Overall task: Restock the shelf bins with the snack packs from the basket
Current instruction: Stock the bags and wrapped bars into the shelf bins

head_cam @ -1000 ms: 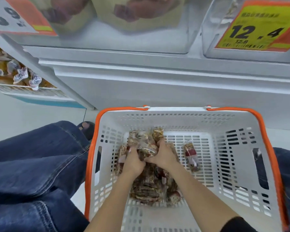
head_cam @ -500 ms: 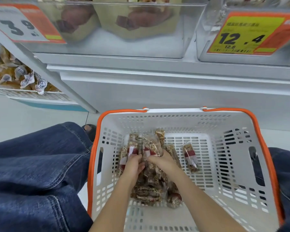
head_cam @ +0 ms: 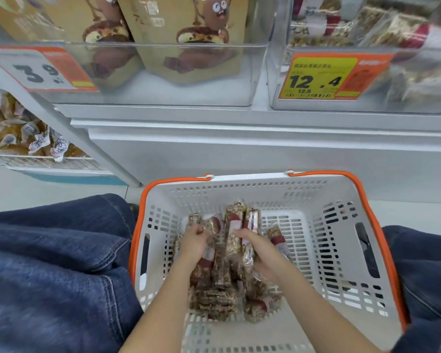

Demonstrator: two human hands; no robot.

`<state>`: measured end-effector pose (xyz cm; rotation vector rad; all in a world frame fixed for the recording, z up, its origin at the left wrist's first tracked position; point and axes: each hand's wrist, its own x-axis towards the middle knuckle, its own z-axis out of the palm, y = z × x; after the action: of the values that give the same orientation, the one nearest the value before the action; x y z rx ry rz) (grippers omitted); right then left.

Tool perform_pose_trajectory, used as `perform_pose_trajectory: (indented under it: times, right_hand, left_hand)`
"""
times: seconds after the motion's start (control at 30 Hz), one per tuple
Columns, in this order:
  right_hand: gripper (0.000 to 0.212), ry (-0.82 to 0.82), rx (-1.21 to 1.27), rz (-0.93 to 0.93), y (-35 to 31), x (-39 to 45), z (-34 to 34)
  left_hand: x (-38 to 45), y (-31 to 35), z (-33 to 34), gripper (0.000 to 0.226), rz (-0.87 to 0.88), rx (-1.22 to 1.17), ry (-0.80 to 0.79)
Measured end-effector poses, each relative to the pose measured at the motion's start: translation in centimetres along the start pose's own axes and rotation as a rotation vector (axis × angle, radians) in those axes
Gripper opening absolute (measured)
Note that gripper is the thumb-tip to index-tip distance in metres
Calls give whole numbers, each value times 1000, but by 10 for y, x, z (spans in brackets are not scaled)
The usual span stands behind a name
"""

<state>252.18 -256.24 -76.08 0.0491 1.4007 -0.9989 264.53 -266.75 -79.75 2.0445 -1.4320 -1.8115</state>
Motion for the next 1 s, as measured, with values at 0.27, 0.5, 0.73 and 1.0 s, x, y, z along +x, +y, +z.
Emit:
perform_pose_trajectory:
  times: [0.27, 0.5, 0.73, 1.0]
  right_hand:
    - [31, -88, 296, -262, -51, -89, -10]
    - [47, -32, 190, -632, -128, -176, -24]
    - [21, 470, -315, -1028, -222, -262, -74]
    - [42, 1105, -1277, -1275, -315, -243, -122]
  left_hand:
    - [-95, 72, -17, 27, 505, -5, -1]
    - [-190, 148, -31, 29, 789, -246, -249]
    - [-262, 259, -25, 25, 957, -360, -279]
    - [-203, 381, 32, 22, 671, 360, 13]
